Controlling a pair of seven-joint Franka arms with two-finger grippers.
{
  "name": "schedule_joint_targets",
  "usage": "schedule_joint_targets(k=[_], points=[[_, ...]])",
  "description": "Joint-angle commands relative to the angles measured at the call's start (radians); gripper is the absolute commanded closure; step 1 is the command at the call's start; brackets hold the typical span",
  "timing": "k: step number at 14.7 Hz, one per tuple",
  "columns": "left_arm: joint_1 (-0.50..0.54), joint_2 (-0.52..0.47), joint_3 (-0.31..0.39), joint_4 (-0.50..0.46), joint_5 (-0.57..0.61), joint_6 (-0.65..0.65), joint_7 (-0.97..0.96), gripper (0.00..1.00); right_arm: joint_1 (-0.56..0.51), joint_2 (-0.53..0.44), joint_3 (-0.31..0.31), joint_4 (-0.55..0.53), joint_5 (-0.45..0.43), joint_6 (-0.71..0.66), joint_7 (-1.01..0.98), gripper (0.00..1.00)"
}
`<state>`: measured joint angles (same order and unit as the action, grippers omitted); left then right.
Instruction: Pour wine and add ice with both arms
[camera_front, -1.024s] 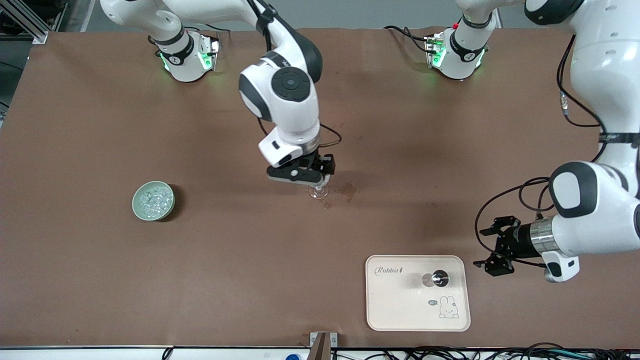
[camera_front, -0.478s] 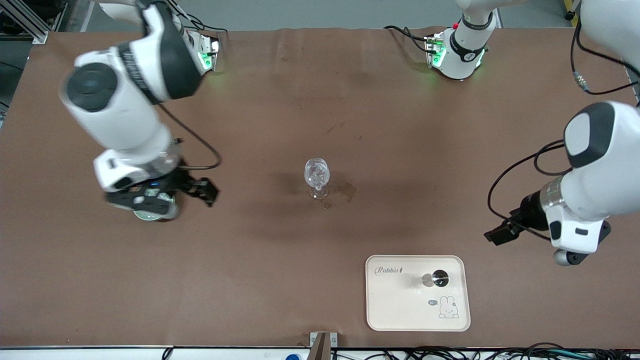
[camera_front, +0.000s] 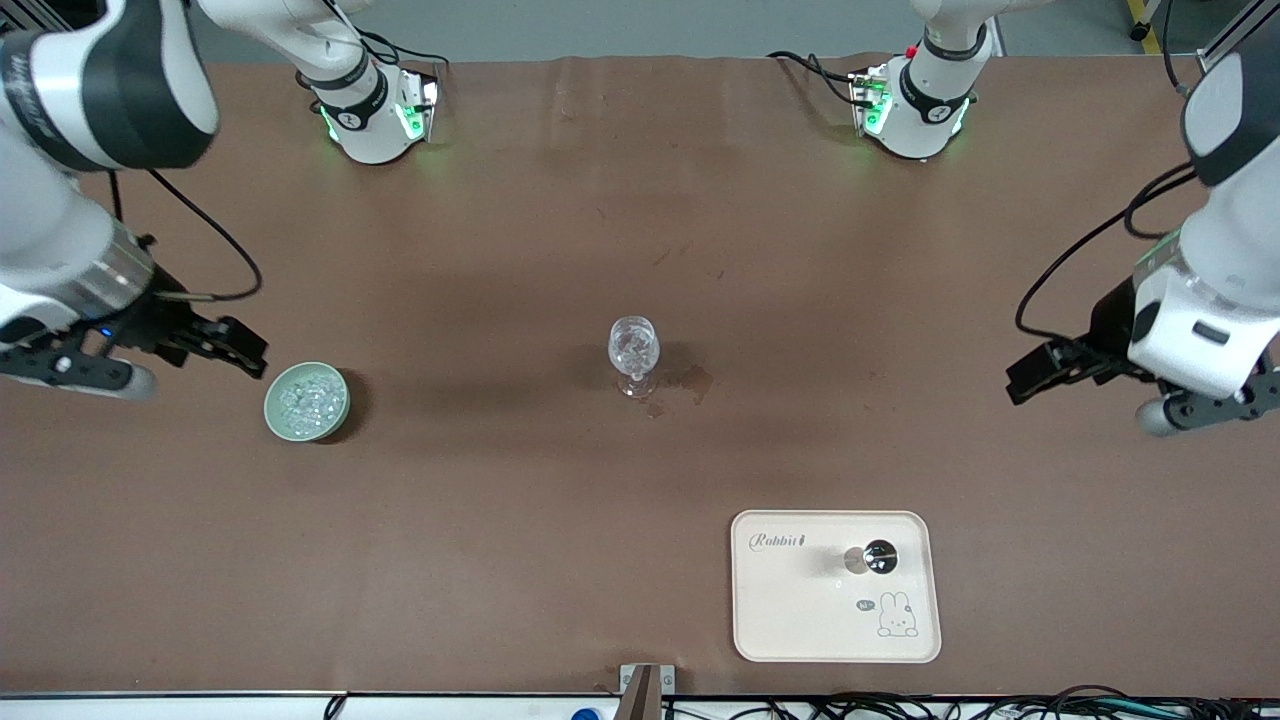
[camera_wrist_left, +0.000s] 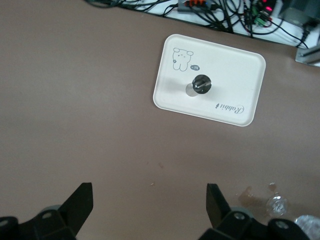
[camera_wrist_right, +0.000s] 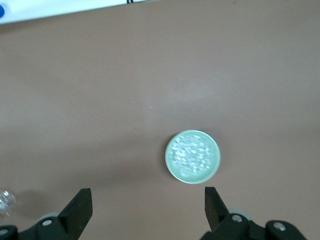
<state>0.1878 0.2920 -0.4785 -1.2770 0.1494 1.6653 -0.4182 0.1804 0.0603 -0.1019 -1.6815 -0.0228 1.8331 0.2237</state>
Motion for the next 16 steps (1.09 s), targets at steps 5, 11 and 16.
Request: schedule_joint_targets(k=[5,11,16], points=[[-0.249,-0.292,0.366,-0.235,-0.092,-0.082,0.183,0.00,-0.108,-0.099,0.024,0.055,-0.008,-0.199,-0.167,0.01],[-0.249,-0.470,0.377,-0.419,-0.142,-0.082,0.193,0.00,-0.162,-0.074,0.024,0.233,0.006,-0.357,-0.244,0.01],[-0.240,-0.453,0.374,-0.400,-0.136,-0.093,0.249,0.00,-0.162,-0.080,0.024,0.204,0.003,-0.407,-0.274,0.04]])
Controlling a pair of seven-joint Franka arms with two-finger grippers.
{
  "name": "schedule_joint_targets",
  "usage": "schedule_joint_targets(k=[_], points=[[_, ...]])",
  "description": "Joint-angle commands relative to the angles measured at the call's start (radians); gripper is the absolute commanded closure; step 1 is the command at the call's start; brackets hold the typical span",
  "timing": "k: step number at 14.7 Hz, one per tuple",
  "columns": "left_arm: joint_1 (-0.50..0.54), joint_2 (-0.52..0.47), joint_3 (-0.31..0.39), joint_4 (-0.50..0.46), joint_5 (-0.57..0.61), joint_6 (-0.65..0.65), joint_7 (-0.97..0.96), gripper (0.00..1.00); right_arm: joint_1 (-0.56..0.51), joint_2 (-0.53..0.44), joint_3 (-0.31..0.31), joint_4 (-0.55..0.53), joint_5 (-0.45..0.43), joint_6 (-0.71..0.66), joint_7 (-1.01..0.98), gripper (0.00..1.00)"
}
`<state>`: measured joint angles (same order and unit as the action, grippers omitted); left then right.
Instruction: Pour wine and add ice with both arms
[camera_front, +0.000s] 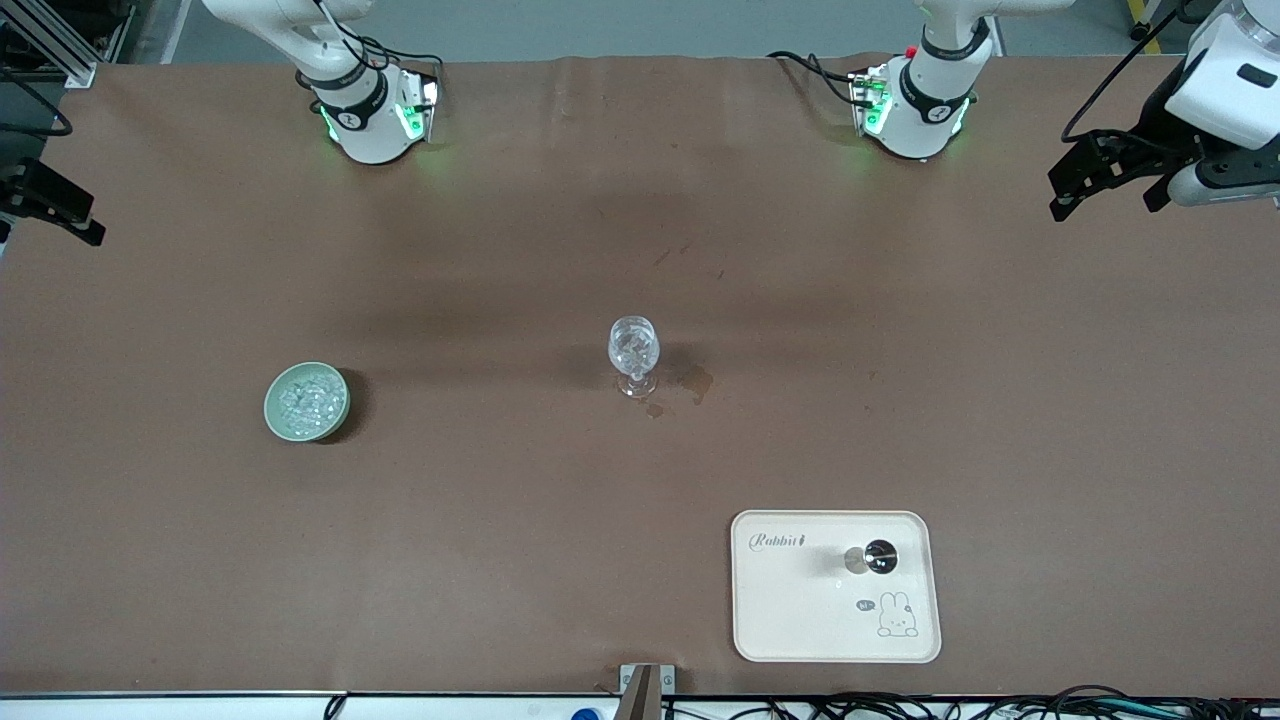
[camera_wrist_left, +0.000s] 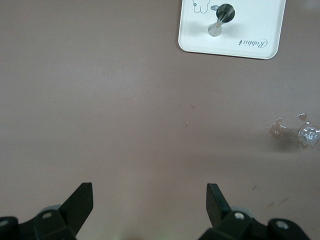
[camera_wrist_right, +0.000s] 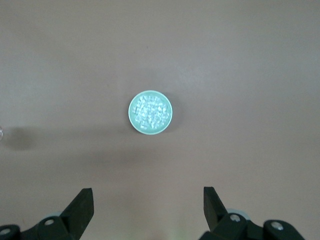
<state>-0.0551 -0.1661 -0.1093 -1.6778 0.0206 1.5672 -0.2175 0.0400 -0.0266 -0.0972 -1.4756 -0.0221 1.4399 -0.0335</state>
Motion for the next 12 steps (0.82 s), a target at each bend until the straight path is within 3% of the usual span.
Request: schedule_joint_targets(k=[1,12], points=[[0.001,0.016,0.005,0.010,-0.005,0.007,0.068,0.00,-0.022,0.007,0.021,-0.014,0.002,-0.012,-0.017,0.04],[0.003,0.039,0.000,0.044,-0.004,0.001,0.095,0.00,-0.025,0.005,0.021,-0.060,0.019,0.045,-0.091,0.05]])
